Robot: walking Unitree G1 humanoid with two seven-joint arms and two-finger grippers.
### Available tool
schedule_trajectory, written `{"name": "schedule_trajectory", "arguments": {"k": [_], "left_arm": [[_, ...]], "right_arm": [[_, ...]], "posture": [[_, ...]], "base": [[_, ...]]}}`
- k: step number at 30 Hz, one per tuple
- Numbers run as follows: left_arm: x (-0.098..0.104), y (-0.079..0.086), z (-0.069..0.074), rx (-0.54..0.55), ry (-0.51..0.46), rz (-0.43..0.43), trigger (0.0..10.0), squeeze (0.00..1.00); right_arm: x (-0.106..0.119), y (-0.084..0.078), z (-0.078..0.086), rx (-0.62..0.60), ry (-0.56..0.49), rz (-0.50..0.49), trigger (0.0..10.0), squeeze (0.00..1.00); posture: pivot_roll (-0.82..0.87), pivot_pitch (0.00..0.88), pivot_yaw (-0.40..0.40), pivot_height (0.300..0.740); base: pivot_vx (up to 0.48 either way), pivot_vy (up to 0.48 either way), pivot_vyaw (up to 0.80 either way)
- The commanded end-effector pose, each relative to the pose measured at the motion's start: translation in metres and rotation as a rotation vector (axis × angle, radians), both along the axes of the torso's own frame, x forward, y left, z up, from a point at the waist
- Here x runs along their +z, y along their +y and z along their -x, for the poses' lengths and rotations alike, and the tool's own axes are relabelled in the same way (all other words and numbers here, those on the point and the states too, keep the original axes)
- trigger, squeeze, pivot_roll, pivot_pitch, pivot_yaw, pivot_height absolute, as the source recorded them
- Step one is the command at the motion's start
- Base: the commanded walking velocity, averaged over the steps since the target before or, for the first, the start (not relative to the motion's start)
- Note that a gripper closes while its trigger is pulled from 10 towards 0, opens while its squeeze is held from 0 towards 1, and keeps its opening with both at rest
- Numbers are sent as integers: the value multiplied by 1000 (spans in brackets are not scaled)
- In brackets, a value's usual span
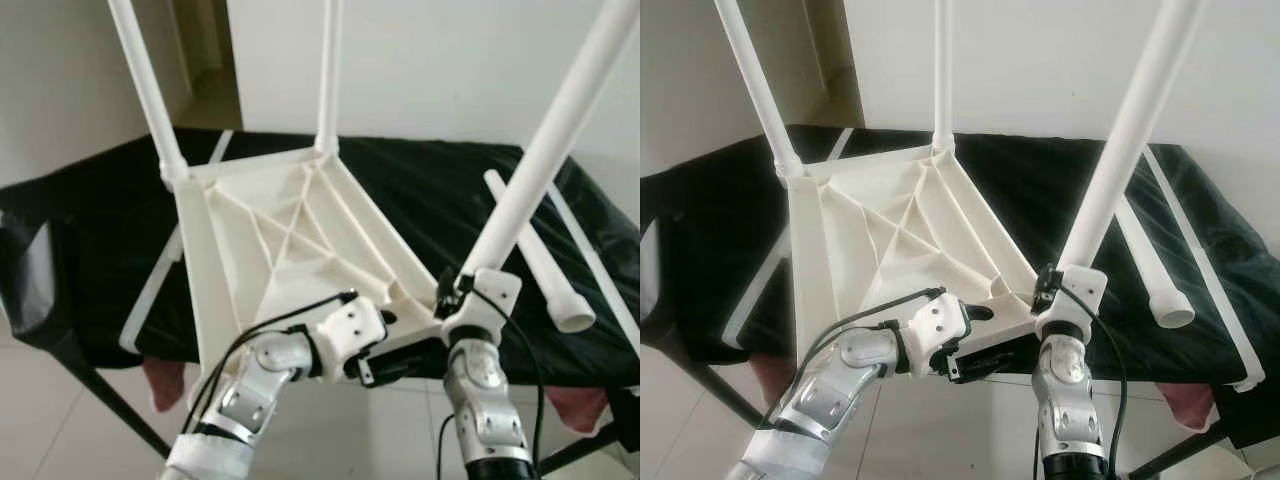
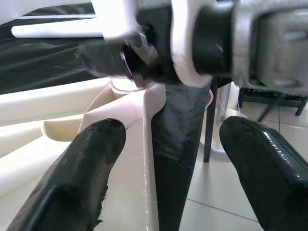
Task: Building children table
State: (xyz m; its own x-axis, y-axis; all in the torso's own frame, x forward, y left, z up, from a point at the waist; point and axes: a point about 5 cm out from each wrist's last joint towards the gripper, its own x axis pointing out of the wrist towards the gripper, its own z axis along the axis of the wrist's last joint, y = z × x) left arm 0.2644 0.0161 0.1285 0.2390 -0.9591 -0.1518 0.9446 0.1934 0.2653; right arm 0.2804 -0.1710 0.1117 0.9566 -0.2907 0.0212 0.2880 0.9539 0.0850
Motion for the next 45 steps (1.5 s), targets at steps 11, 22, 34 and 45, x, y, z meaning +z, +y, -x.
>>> {"name": "schedule_trajectory", "arguments": {"k": [11,22,34,45], "left_arm": [[0,2,-6,111,-20,21,10000,0],[2,3,-7,105,-29,16,10000,0],[1,6,-5,107,-27,7,10000,0],[1,8,-3,105,-24,7,10000,0]], "right_arm": [[3,-15,4,183,-53,-1,10000,1000],[13,-37,-5,555,-26,173,10000,0],[13,-43,-16,677,4,270,0,0],[6,-42,-15,596,17,213,10000,0]], "posture": [[-33,0,-5,740],[-34,0,1,740],[-22,0,2,740],[-14,0,9,740]], "base": [[0,0,0],[0,0,0],[0,0,0],[0,0,0]]}}
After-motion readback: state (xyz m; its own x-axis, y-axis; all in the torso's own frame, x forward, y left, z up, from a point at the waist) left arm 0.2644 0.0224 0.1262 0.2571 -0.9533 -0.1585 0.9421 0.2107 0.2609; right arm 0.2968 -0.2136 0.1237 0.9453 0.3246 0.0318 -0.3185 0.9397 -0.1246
